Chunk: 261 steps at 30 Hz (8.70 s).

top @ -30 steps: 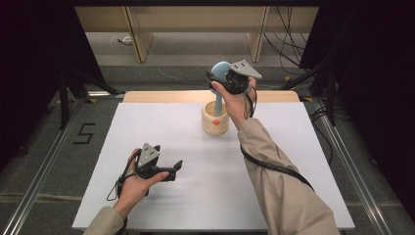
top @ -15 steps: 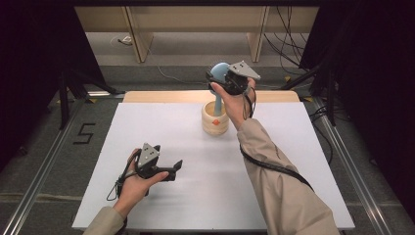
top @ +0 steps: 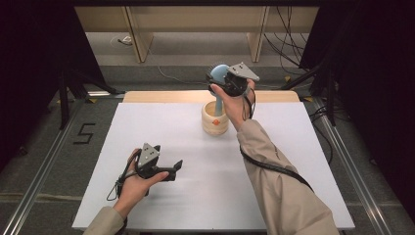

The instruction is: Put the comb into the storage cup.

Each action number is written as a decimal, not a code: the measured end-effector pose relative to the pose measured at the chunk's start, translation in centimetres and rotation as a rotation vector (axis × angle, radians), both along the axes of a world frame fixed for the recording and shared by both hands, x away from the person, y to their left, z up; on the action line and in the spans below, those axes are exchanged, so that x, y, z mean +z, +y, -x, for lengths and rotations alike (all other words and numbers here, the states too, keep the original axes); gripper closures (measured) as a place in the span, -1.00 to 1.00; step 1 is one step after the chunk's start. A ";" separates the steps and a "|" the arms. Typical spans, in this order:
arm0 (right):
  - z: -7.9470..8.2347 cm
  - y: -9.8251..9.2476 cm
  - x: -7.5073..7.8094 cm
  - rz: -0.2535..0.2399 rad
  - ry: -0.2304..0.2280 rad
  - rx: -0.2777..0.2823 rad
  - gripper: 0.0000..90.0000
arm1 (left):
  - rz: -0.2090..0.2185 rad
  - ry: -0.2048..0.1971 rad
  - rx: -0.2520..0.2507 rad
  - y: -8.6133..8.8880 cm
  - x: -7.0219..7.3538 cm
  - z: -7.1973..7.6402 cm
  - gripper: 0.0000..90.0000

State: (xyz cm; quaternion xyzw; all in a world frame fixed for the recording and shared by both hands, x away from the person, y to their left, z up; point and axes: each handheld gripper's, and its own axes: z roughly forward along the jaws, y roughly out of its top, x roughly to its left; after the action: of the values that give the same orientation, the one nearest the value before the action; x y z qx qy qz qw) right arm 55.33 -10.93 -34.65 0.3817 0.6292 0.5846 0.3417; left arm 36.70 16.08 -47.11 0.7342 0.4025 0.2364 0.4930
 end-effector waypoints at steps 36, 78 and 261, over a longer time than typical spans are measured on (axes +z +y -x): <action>-0.2 -0.1 -1.4 0.007 0.018 -0.004 -0.54 | -0.002 0.001 -0.001 0.0 0.0 0.0 -0.96; -0.3 0.1 -2.4 0.020 0.024 -0.004 -0.54 | -0.005 0.001 -0.008 -0.1 -0.1 0.0 -0.95; 5.7 -5.7 -5.2 0.061 0.085 0.146 -0.89 | -0.006 0.012 0.004 -0.2 -0.4 -0.1 -0.95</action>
State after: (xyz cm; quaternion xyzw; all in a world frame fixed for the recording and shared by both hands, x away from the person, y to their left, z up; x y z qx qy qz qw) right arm 49.63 -16.59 -39.83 0.3487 0.6866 0.5719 0.2826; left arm 36.81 15.92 -47.50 0.7362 0.4062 0.2343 0.4880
